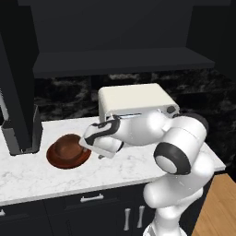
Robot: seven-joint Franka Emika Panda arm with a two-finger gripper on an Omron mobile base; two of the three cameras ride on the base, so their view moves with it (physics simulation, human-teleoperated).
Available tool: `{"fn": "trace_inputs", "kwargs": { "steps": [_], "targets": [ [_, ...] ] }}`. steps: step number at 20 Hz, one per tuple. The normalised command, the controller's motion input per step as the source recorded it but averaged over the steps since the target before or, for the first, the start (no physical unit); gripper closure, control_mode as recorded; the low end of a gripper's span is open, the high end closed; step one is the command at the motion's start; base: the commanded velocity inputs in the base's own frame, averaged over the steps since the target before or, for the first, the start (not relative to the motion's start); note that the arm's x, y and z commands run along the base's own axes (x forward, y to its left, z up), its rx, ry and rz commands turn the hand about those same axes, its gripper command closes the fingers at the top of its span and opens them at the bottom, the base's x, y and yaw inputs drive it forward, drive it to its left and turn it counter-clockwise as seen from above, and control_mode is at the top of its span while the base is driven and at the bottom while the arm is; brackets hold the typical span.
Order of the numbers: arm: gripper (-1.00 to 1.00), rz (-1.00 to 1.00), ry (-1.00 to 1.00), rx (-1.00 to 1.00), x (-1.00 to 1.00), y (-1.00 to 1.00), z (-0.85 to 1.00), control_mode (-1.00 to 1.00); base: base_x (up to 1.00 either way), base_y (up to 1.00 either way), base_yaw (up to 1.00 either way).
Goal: Pick up the bowls on the counter and stack them on top of one another in the open cabinet. Place the smaller bowl on top of the larger bowl.
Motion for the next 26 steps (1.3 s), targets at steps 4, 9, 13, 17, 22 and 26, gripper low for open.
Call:
{"fn": "trace_inputs", "kwargs": {
  "steps": [4,9,13,17,22,26],
  "targets": [
    [-1.00,0.00,0.00,0.02,0.09,0.17,-0.20,-1.00,0.00,0.00,0.00],
    [-1.00,0.00,0.00,0.01,0.06,0.15,-0.15,-1.00,0.00,0.00,0.00],
    [1.00,0.00,0.00,0.01,0.03,0.14,-0.07,-1.00,0.00,0.00,0.00],
    [1.00,0.00,0.00,0.01,0.01,0.01,-0.01,-1.00,0.00,0.00,0.00],
    [1.00,0.00,0.00,0.03,0.00,0.00,0.00,-1.00,0.00,0.00,0.00],
    [1.00,-0.02,-0.02,0.05,-0.15,0.00,0.00,-1.00,0.00,0.00,0.00]
  ]
}}
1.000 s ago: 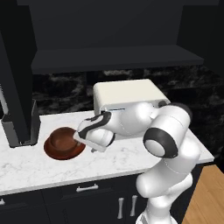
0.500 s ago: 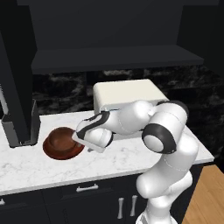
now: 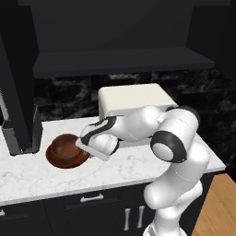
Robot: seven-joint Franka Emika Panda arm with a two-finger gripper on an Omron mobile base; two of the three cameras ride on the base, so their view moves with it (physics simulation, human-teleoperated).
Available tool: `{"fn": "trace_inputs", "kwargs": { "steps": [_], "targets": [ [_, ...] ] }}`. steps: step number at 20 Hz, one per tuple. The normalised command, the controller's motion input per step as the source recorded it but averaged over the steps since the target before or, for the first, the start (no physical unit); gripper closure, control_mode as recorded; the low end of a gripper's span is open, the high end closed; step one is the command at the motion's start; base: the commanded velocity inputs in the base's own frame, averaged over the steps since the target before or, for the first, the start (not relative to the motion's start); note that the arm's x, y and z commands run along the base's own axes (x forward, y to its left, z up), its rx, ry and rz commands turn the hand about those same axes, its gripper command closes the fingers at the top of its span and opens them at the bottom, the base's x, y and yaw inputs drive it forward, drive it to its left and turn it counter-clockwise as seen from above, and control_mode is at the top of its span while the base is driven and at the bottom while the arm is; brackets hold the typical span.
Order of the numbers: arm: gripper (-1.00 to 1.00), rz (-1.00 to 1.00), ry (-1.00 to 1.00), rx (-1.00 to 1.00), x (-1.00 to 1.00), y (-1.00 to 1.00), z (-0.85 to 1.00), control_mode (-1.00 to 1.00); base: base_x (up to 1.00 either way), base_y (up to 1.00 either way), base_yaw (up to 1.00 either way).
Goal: Pick up the bowls on the counter and stack them on top of one another in the open cabinet. Place the smaller bowl on top of the larger bowl.
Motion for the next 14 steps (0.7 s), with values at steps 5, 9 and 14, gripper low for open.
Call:
{"fn": "trace_inputs", "kwargs": {
  "steps": [5,9,14],
  "targets": [
    [1.00,-0.09,-0.12,0.17,-0.56,-0.12,0.19,-1.00,0.00,0.00,0.00],
    [1.00,-0.14,-0.07,0.06,-0.53,-0.03,0.64,-1.00,0.00,0.00,0.00],
    [1.00,-0.19,0.07,0.00,-0.52,-0.13,0.95,-1.00,0.00,0.00,0.00]
  ]
}}
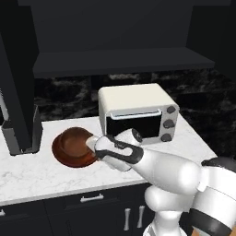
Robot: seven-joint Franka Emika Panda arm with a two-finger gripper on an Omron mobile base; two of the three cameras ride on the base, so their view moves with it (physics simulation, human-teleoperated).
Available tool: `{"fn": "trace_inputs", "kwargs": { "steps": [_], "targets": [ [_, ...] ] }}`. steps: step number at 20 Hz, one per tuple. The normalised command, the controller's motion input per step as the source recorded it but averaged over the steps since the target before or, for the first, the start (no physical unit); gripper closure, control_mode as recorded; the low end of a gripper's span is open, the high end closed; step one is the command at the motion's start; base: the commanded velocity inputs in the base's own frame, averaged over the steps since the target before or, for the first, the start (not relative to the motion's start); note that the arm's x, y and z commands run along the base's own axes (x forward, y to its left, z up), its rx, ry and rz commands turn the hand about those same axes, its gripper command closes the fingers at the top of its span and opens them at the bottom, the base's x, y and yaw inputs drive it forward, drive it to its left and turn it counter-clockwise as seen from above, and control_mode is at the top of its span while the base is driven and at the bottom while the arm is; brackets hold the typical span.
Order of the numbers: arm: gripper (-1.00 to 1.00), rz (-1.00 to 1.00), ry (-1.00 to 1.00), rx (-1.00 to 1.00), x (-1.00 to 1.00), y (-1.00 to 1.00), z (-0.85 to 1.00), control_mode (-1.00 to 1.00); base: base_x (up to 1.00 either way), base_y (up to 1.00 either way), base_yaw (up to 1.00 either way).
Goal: Pick up the bowls on the counter and stack them on top of one another in the open cabinet. Place the smaller bowl on top of the larger bowl.
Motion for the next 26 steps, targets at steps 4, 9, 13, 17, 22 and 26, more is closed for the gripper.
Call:
{"fn": "trace_inputs", "kwargs": {
  "steps": [4,9,13,17,22,26],
  "targets": [
    [1.00,-0.18,0.24,0.00,-0.35,-0.35,1.00,-1.00,0.00,0.00,0.00],
    [1.00,-0.20,0.23,0.00,-0.48,-0.33,1.00,-1.00,0.00,0.00,0.00],
    [1.00,-0.17,0.15,0.00,-0.36,-0.28,1.00,-1.00,0.00,0.00,0.00],
    [1.00,-0.16,0.03,0.00,-0.61,-0.42,1.00,-1.00,0.00,0.00,0.00],
    [1.00,-0.21,-0.01,0.00,-0.55,-0.34,0.99,-1.00,0.00,0.00,0.00],
    [1.00,-0.22,0.01,-0.02,-0.35,-0.44,1.00,-1.00,0.00,0.00,0.00]
  ]
}}
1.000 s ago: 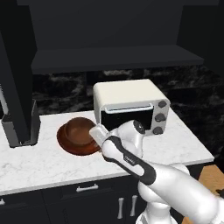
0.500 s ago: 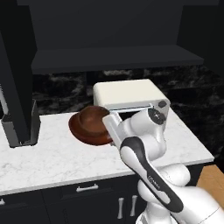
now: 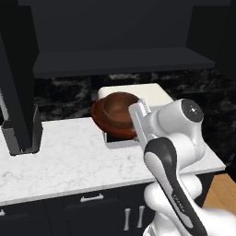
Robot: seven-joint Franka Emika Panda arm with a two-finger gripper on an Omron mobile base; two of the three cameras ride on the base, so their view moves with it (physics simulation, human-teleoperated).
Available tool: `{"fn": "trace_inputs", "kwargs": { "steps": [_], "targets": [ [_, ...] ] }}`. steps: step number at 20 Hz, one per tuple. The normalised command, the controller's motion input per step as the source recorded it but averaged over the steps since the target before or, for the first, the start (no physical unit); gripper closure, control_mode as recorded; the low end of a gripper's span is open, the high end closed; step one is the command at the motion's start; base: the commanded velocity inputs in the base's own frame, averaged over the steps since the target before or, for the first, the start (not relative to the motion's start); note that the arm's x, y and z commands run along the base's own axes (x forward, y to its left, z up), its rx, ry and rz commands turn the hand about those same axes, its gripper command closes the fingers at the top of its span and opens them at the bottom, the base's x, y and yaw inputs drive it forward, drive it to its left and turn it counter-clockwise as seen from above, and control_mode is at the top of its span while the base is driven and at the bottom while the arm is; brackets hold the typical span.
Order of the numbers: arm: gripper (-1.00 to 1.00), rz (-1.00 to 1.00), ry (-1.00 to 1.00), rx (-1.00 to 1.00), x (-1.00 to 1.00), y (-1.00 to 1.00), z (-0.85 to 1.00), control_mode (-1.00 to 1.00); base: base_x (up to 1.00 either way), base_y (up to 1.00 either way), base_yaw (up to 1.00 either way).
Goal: Pick up the bowls on the counter and stack them on top of one another in the open cabinet. Place the smaller bowl on top of the larger bowl.
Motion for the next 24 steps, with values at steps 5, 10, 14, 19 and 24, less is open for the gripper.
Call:
{"fn": "trace_inputs", "kwargs": {
  "steps": [5,10,14,19,24],
  "targets": [
    [1.00,-0.20,-0.02,-0.06,-0.29,-0.49,1.00,-1.00,0.00,0.00,0.00],
    [1.00,-0.16,-0.05,-0.07,-0.10,-0.68,0.90,-1.00,0.00,0.00,0.00],
    [1.00,-0.12,-0.12,-0.01,0.00,-0.63,0.58,-1.00,0.00,0.00,0.00],
    [1.00,-0.03,-0.13,0.00,0.15,-0.37,0.31,-1.00,0.00,0.00,0.00],
    [1.00,-0.01,-0.04,0.00,0.49,-0.21,0.31,-1.00,0.00,0.00,0.00]
  ]
}}
